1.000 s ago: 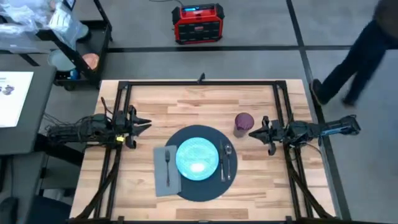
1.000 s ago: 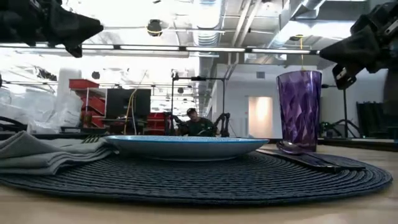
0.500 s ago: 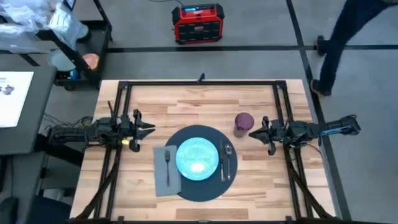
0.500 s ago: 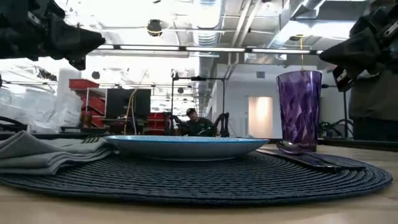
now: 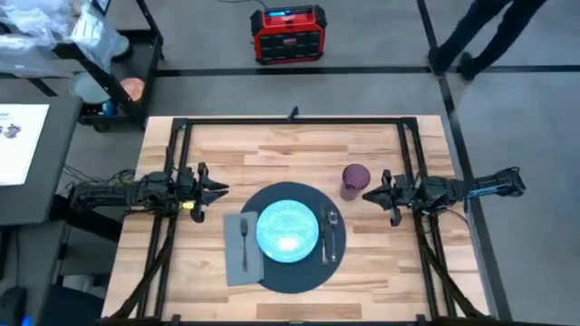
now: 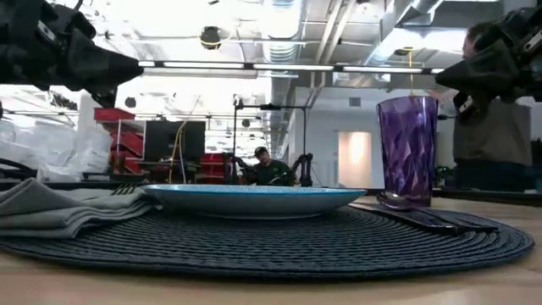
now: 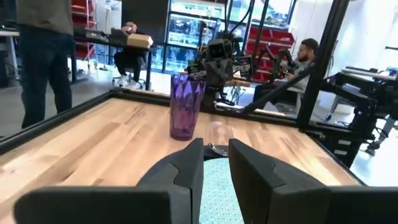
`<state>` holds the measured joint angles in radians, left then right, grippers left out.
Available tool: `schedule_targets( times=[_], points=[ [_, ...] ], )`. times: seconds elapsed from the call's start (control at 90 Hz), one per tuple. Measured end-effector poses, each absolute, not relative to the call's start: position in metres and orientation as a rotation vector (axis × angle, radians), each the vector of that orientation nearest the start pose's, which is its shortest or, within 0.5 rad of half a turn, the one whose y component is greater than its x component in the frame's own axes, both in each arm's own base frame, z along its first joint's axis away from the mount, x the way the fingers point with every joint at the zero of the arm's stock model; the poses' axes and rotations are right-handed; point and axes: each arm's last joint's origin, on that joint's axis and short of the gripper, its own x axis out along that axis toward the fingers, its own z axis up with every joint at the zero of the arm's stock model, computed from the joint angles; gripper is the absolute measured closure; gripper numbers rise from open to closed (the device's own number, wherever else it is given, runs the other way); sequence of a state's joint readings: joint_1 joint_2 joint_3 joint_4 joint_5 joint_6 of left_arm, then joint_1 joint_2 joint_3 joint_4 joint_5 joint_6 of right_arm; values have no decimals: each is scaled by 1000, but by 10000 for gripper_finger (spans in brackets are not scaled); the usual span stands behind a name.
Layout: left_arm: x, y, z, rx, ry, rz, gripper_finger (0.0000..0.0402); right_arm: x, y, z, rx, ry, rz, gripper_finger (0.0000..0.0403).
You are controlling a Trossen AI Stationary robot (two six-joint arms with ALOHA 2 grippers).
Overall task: Set table place
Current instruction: Return to Home Position
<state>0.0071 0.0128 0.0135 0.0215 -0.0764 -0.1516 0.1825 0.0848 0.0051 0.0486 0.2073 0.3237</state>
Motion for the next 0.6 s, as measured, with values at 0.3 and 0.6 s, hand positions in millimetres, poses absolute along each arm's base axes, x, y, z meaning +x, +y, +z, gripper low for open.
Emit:
schedule_targets(
  times=[0.3, 0.6],
  points=[
    [98, 3, 169, -151, -23, 82, 344, 101, 13, 163, 317, 27, -30, 403],
    [98, 3, 168, -151, -21, 82, 344, 101, 13, 163, 316, 28, -31, 403]
  ],
)
